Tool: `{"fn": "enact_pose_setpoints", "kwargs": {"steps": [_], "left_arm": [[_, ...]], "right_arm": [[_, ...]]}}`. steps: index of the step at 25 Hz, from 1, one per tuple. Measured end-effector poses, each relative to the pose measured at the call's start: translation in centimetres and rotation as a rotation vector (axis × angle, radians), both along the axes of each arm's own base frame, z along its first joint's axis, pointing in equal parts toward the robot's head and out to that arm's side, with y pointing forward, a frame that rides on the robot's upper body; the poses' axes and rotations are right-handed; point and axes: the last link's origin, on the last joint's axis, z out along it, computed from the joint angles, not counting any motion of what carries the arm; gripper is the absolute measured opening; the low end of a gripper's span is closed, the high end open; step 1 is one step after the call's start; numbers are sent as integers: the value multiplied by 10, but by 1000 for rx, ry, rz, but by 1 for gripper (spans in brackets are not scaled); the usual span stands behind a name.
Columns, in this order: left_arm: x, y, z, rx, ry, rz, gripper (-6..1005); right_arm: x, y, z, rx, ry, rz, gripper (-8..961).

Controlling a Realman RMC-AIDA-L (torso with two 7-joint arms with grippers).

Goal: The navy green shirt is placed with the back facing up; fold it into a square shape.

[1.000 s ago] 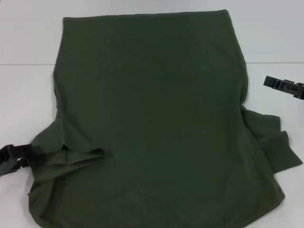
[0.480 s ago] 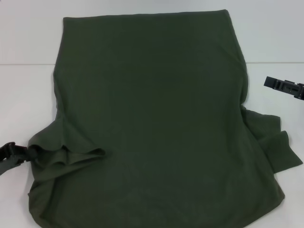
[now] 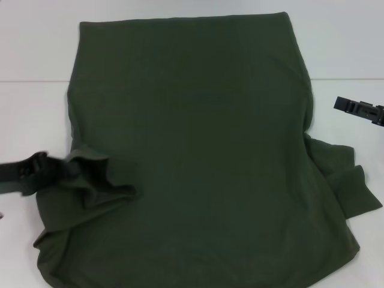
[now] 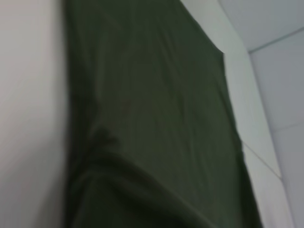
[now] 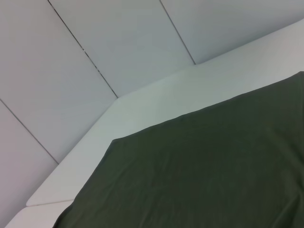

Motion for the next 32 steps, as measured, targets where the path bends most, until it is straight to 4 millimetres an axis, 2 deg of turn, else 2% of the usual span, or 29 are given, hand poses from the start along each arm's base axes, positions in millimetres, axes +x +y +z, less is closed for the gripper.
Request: {"fn": "enact_pose_setpoints", "kwargs": {"steps": [5,11,19,23,29,31,32], "left_arm": [[18,17,-12,-47,-8,-24,0],[20,25,-22,-96,0,-7,1],[32,29,-35,-126,-52,-17,0],[28,34,-46,-118,-58,35,1],[22,29,-45,-126,-77,54,27],[31,21,-40,-181,-110,-26,40],[36,17,-38,-208,-126,-75,87]], "right_arm": [[1,-1,0,0,0,-2,947],[4,-3,0,0,0,-10,947],[4,-3,1,4,1,-11,947],[4,-3,0,4,1,-10,947],[5,-4,1,2,2,-12,947],[5,-4,1,2,2,-13,947],[5,-4,1,2,2,-13,947]]}}
